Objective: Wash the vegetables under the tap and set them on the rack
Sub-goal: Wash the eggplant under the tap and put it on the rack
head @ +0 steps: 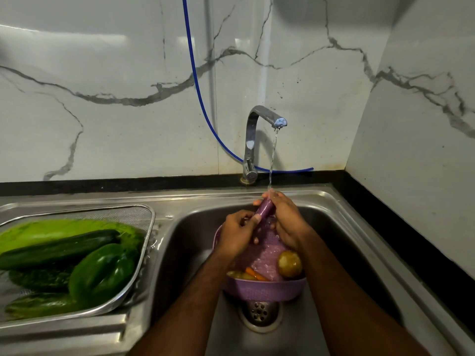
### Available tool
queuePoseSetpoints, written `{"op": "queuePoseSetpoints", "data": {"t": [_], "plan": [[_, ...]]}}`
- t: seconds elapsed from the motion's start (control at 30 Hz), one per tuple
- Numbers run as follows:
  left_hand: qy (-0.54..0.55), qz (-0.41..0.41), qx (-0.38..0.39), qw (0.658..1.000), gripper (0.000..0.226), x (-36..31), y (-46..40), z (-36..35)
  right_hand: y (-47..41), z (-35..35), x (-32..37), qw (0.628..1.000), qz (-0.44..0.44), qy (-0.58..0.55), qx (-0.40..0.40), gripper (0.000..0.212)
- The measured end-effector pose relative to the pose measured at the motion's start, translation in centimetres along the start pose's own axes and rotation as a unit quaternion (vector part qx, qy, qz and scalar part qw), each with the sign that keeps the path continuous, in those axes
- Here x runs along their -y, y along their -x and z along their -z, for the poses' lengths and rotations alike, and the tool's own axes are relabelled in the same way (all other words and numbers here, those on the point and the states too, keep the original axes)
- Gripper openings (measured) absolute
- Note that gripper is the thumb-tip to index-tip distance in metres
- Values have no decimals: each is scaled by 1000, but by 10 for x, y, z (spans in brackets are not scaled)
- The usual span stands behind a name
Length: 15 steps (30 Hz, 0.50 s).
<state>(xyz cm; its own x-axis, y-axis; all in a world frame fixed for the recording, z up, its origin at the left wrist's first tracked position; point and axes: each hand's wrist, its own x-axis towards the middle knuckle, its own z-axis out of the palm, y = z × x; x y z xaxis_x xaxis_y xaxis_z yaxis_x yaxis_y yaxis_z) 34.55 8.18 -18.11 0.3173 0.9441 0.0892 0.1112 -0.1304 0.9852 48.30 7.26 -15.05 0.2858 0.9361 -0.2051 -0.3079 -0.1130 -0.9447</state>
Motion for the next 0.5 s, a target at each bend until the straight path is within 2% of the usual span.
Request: {"op": "queuePoseSetpoints", "data": {"t": [0.1, 0.2, 0.33, 0.43, 0.5], "plan": [[155, 121, 72, 978, 36, -9, 6, 3, 4, -4, 2, 995, -36, -95, 7, 38], [238, 190, 133, 943, 46, -15, 8, 7, 7, -2, 2, 987, -36, -145, 53, 42], [278, 208, 156, 925, 50, -17, 8, 10, 8, -3, 4, 986, -22, -153, 61, 38], [251, 196, 132, 939, 41, -16, 9, 8, 8, -14, 5, 988, -29, -154, 2, 29], [240, 185, 109, 947, 31, -13, 10, 5, 5, -20, 5, 991, -25, -126, -41, 30]]}}
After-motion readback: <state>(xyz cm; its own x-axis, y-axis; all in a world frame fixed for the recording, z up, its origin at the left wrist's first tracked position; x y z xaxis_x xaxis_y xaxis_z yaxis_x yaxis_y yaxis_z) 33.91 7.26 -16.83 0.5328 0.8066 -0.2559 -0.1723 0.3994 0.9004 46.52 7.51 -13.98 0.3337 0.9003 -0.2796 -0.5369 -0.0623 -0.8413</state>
